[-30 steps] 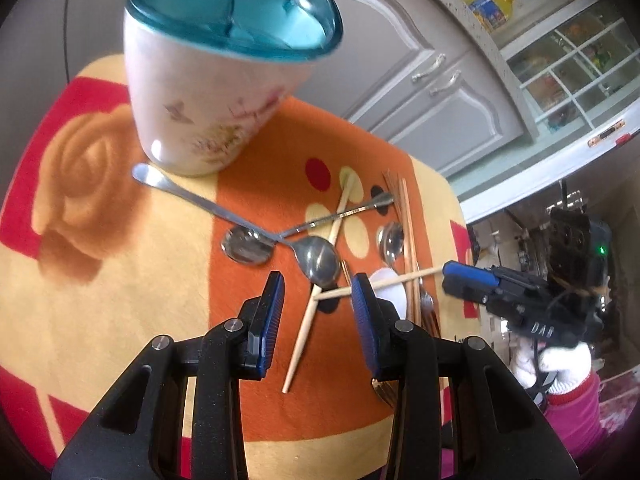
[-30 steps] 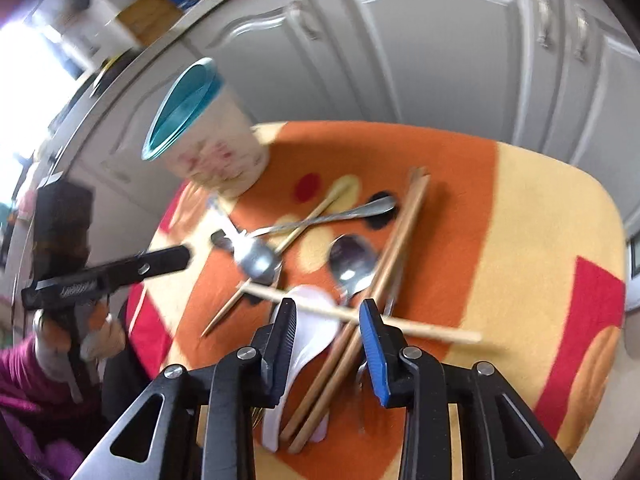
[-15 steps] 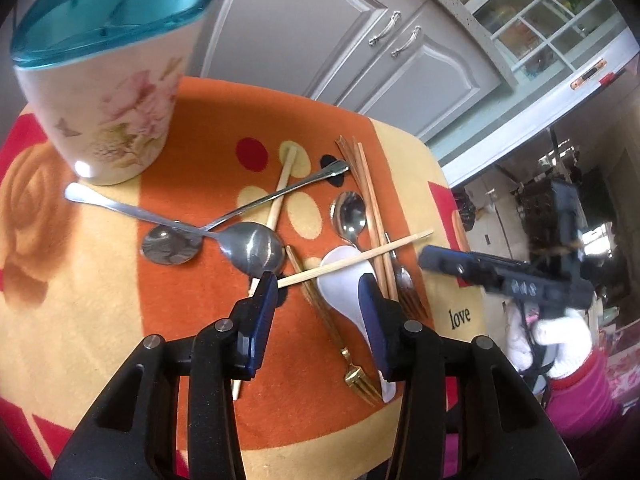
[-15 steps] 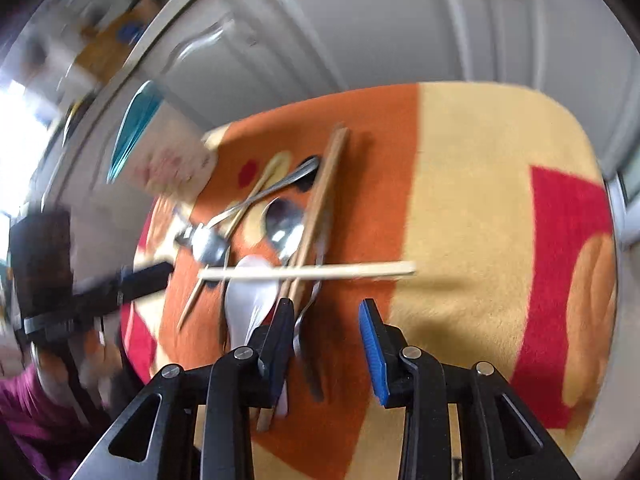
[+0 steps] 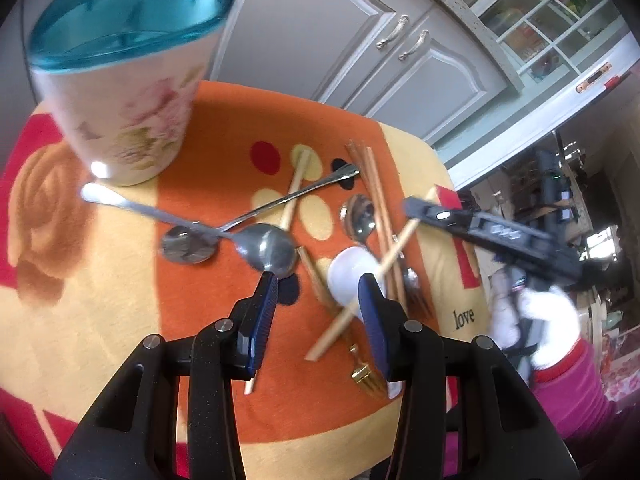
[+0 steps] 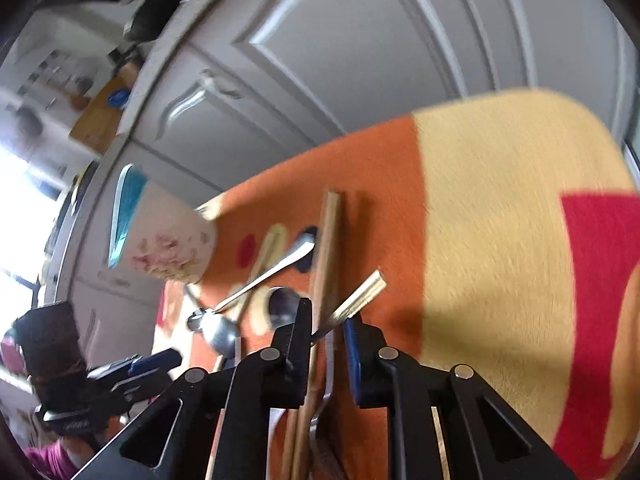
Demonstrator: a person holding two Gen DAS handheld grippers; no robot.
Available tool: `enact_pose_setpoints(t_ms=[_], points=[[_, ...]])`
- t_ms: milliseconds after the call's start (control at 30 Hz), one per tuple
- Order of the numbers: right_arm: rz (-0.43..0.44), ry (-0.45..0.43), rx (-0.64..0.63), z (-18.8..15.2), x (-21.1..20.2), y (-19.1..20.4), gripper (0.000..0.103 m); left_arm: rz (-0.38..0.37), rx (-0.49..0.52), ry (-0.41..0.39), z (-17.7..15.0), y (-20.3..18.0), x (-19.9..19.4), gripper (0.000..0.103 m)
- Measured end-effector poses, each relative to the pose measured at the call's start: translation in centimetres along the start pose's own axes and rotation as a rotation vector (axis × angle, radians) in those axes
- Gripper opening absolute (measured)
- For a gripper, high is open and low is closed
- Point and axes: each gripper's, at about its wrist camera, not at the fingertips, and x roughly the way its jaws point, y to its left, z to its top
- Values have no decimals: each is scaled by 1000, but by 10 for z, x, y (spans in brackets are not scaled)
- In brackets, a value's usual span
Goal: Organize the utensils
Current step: 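Move the left gripper to the pile and grasp a wooden chopstick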
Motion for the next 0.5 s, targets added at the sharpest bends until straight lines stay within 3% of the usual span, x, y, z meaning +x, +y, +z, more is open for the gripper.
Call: enact_pose_setpoints(t_ms=[200,367,433,500], points=[[73,-29,-88,10,-40,20,7,59,7,52,-11,15,4,41],[62,-33,-112,8,-50,23,7,147,84,121,-18,5,27,39],[57,-29,-124,5,-51,27,7,195,113,112,-19,2,34,28],[63,-28,-130,3,-53,29,6,230,156,107,-17,-3,40,10]])
